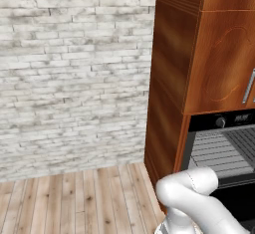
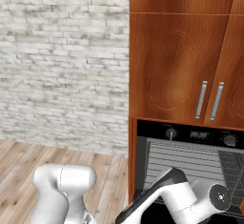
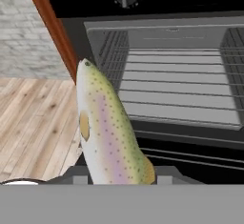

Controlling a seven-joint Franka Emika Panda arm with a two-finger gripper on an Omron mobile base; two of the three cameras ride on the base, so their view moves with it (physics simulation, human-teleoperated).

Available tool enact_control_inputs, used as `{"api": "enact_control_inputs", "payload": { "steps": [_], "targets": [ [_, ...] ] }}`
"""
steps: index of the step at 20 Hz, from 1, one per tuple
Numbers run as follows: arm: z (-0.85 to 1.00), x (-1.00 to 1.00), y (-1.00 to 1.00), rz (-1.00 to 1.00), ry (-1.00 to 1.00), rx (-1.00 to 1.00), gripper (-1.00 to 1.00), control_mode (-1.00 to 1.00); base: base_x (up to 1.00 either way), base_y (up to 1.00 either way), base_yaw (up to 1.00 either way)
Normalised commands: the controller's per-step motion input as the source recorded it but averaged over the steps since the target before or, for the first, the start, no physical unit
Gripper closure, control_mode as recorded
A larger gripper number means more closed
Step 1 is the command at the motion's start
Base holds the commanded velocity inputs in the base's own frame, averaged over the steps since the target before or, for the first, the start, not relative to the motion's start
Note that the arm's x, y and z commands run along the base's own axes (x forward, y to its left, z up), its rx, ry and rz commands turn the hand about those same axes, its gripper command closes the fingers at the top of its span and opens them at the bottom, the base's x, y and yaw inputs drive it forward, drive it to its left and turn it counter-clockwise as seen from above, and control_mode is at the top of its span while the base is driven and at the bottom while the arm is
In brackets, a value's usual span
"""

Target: Take the fish from the oven and place it on the plate on the counter.

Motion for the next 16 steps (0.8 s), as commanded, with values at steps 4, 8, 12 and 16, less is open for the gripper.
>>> {"api": "enact_control_inputs", "payload": {
  "steps": [4, 8, 12, 16],
  "targets": [
    [0.44, -0.38, 1.0, -0.01, -0.03, -0.17, 1.0, -1.0, 0.0, 0.0, 0.0],
    [0.43, -0.28, 1.0, -0.02, 0.0, -0.19, 1.0, -1.0, 0.0, 0.0, 0.0],
    [0.44, -0.18, 1.0, -0.05, 0.0, -0.19, 1.0, -1.0, 0.0, 0.0, 0.0],
    [0.51, -0.09, 1.0, -0.05, 0.0, -0.17, 1.0, -1.0, 0.0, 0.0, 0.0]
  ]
}}
